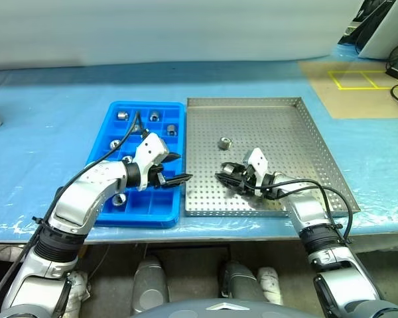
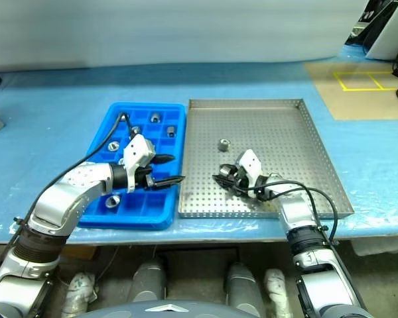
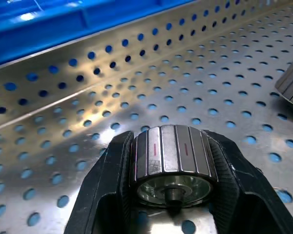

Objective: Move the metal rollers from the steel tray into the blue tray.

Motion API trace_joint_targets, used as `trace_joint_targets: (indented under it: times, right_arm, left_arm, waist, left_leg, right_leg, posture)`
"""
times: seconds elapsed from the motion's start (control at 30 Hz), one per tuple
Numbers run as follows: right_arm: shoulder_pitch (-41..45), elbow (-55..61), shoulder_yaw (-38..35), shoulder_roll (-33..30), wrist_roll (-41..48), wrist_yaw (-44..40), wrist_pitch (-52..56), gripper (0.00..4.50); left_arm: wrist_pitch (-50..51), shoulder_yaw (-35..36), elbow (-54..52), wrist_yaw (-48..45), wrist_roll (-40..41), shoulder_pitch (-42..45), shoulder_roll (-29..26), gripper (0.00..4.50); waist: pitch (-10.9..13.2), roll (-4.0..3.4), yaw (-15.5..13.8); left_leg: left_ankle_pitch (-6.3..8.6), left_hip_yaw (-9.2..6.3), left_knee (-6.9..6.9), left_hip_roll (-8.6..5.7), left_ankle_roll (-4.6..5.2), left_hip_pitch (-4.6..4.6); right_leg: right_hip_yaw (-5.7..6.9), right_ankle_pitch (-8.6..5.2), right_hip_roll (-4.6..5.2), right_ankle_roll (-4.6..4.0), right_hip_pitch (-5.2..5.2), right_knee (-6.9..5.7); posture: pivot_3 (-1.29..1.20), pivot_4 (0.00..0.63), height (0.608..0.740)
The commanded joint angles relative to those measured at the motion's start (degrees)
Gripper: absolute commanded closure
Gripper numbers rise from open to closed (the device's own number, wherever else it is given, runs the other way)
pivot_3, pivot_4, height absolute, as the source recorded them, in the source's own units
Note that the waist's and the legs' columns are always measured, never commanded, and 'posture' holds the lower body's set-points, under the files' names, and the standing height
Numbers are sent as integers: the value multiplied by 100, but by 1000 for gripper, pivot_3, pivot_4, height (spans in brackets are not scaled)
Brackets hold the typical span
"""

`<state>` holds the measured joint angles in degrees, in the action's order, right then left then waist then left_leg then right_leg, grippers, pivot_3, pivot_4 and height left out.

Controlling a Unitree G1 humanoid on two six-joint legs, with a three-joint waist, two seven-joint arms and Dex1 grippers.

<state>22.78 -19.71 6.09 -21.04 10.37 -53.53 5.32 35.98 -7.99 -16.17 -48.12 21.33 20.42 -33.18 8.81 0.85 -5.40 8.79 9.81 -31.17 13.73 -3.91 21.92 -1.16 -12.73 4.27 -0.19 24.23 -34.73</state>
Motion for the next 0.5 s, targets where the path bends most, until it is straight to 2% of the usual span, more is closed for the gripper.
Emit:
trace_joint_targets:
  times: [0.03, 0.17, 0.27, 0.33, 0.5]
  right_arm:
    - [182, 615, -184, 24, 441, -113, 340, 2812]
    - [423, 1434, -200, 86, 1101, -393, 1129, 2812]
    - [717, 1496, -66, 228, 1223, -479, 1336, 2812]
    - [947, 1253, 54, 409, 1111, -467, 1201, 2812]
    - [2064, -230, 265, 1380, 707, -123, 684, 2812]
  left_arm:
    - [-158, 378, -119, -129, 139, -63, -194, 835]
    - [-113, 946, -150, -304, 349, -226, -574, 835]
    - [-233, 1378, -55, -525, 371, -494, -1034, 835]
    - [-337, 1636, 46, -572, 348, -620, -1253, 835]
    - [-359, 2317, 211, -393, 367, -809, -1517, 835]
  waist:
    - [1, -1, 0]
    - [1, -2, 8]
    - [1, -2, 0]
    - [1, -2, -19]
    - [3, 0, -24]
  left_leg:
    - [0, 0, 0, 0, 0, -1]
    - [-1, -1, 1, 3, -1, -2]
    - [-1, -1, 6, 4, -2, -7]
    - [-1, -1, 9, 5, -2, -6]
    - [-4, -4, 9, 4, -8, 4]
  right_leg:
    - [0, 0, -1, 0, 0, 0]
    - [-1, 0, -4, 0, 2, -2]
    - [-2, 0, -6, 0, 2, -2]
    - [1, -1, -6, -1, 2, 0]
    - [5, -1, -2, -2, 11, -5]
  posture:
    - [87, 150, 740]
    - [106, 150, 740]
    - [134, 150, 740]
    - [156, 150, 740]
    - [224, 150, 740]
